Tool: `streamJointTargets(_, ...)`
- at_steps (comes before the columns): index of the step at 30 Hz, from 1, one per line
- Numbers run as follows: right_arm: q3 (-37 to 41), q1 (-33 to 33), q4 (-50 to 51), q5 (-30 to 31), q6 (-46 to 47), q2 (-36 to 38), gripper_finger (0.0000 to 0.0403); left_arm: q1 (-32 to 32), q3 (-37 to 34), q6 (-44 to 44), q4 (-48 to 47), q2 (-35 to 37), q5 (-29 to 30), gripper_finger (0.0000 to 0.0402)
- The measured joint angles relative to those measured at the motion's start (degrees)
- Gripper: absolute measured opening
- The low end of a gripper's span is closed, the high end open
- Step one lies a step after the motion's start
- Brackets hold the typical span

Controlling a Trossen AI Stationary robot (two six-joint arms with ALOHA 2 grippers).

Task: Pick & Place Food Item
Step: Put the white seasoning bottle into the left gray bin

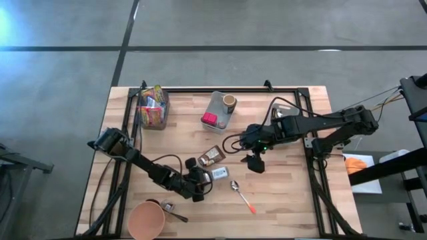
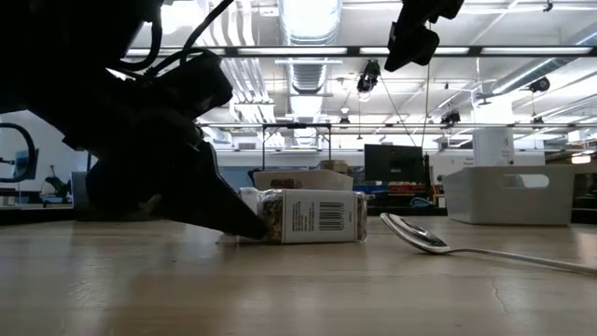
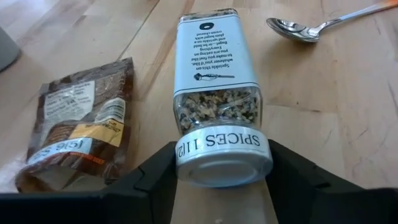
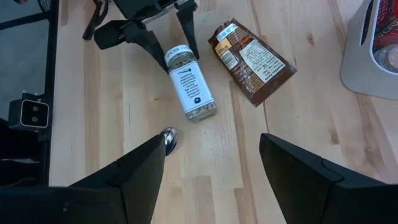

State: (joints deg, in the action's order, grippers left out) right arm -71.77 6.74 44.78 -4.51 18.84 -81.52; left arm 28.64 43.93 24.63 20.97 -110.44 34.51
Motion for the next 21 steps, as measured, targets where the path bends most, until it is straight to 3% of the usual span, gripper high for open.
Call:
streamJointTargets(12, 0.0, 0.0, 0.4, 0.0, 0.1, 0.0, 0.026, -0.3, 0.0, 3.5, -3.4, 9.3, -6.2, 0.0191)
streamJointTargets(21, 0.0, 0.0, 0.4, 0.0, 0.2, 0.1, 0.026, -5.5, 0.0, 30.4, -25.6, 28.5, -14.4, 0.0191)
